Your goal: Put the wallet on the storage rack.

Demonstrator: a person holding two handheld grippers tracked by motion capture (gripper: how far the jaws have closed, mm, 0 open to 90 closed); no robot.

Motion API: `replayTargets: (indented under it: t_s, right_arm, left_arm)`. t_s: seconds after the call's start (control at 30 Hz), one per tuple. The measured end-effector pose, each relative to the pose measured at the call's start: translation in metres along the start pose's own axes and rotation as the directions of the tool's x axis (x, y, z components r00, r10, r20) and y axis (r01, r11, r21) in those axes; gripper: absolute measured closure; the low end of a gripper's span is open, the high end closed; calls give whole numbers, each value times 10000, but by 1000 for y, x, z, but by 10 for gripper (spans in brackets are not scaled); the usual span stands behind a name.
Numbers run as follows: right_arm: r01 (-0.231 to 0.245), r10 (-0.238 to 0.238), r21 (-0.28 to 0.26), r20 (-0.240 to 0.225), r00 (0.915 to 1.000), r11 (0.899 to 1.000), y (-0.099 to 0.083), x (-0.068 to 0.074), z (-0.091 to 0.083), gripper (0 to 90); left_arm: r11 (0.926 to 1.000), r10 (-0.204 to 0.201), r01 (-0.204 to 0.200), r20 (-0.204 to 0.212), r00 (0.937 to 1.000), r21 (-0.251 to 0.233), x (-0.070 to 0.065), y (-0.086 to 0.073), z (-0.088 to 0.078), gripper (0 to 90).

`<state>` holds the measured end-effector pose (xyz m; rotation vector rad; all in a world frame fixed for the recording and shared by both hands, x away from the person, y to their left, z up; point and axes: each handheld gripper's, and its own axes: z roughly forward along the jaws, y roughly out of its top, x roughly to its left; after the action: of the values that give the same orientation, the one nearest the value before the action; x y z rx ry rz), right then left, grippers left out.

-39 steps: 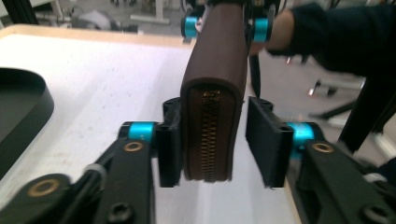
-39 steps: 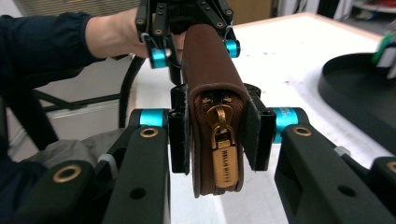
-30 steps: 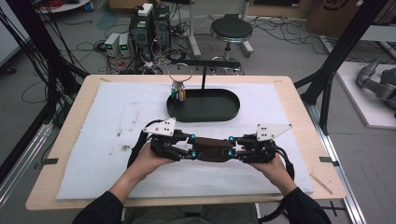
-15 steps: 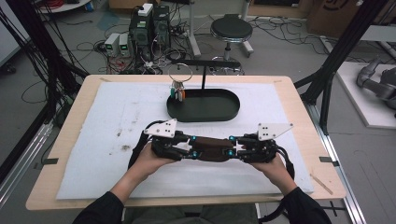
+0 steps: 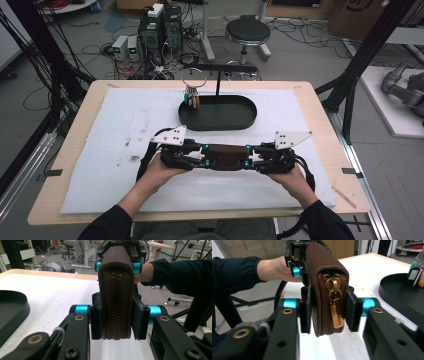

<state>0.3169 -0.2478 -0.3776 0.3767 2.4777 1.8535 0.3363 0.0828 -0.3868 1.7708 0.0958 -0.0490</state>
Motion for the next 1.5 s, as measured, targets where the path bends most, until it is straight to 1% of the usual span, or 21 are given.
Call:
replayTargets:
  t_s: [0.1, 0.17, 0.2, 0.27, 0.4, 0.47, 0.57, 0.73, 0.77, 0.83, 0.9, 1.07, 1.13, 1.2, 1.3, 1.33, 1.37, 1.4, 1.43, 1.47, 1.5]
  right_arm:
    - [-54, 55, 22, -134, 9999, 10000, 0, -1, -1, 690]
    - [44, -44, -20, -7, 10000, 10000, 0, -1, -1, 702]
    - [16, -16, -17, 53, 10000, 10000, 0, 0, -1, 704]
    - [38, -37, -46, 141, 9999, 10000, 1, -2, -1, 706]
    - [-44, 56, -149, 796, 9968, 9999, 4, -6, -3, 706]
    - [-142, 169, -216, 1288, 9915, 9997, 5, -11, -3, 707]
    - [-184, 189, -43, 2153, 9764, 9998, 8, -20, 0, 707]
    - [-296, 258, 68, 3276, 9445, 9995, 10, -36, 10, 707]
    - [-355, 311, 71, 3369, 9410, 9993, 11, -39, 12, 708]
    - [-418, 357, 78, 3778, 9252, 9991, 12, -46, 17, 708]
    - [-483, 400, 105, 4024, 9146, 9988, 14, -53, 22, 707]
    - [-579, 357, 334, 4662, 8839, 9978, 17, -67, 39, 707]
    - [-669, 414, 353, 4858, 8731, 9971, 18, -73, 46, 707]
    - [-680, 412, 357, 4986, 8659, 9970, 19, -79, 53, 707]
    - [-827, 546, 323, 5116, 8575, 9960, 17, -88, 63, 707]
    - [-777, 488, 337, 5209, 8522, 9964, 16, -91, 66, 707]
    - [-853, 556, 334, 5205, 8520, 9958, 15, -95, 69, 707]
    - [-1063, 711, 374, 5239, 8488, 9936, 14, -99, 72, 707]
    - [-1066, 689, 401, 5336, 8429, 9935, 12, -102, 74, 707]
    - [-1116, 738, 375, 5405, 8381, 9930, 11, -105, 77, 707]
    - [-1184, 802, 356, 5434, 8357, 9923, 9, -108, 80, 707]
  left_arm:
    - [10000, -83, 83, -241, 9997, -10, -1, 1, 0, 623]
    - [9992, -359, 349, -595, 9976, -172, 0, 1, -2, 528]
    - [9991, -415, 405, -822, 9957, -135, 1, 2, -3, 458]
    - [9989, -461, 445, -1248, 9911, -155, 0, 3, -9, 381]
    - [9977, -636, 578, -1899, 9797, -357, -2, 2, -24, 310]
    - [9979, -602, 537, -2247, 9726, -350, -4, 0, -32, 306]
    - [9990, -432, 399, -2809, 9588, -177, -9, -3, -42, 298]
    - [9995, -304, 309, -3365, 9412, -39, -18, -9, -56, 282]
    - [9997, -204, 247, -3500, 9365, 79, -20, -10, -59, 276]
    - [9993, -118, 245, -3696, 9291, 296, -24, -13, -63, 241]
    - [9987, -33, 226, -3884, 9215, 451, -28, -17, -68, 227]
    - [9983, 223, 36, -4376, 8989, 583, -40, -24, -81, 227]
    - [9985, 229, 20, -4461, 8947, 554, -42, -26, -86, 227]
    - [9987, 219, 18, -4586, 8884, 511, -45, -29, -92, 227]
    - [9993, 126, 63, -4735, 8807, 382, -47, -32, -100, 227]
    - [9994, 118, 57, -4783, 8781, 351, -47, -33, -102, 227]
    - [9996, 57, 89, -4826, 8758, 280, -47, -33, -103, 227]
    - [9997, 44, 82, -4820, 8762, 240, -47, -34, -105, 227]
    - [9998, 13, 95, -4867, 8736, 198, -47, -34, -106, 227]
    - [9997, 54, 59, -4837, 8752, 218, -46, -34, -106, 227]
    - [9998, -9, 97, -4860, 8740, 156, -46, -34, -106, 227]
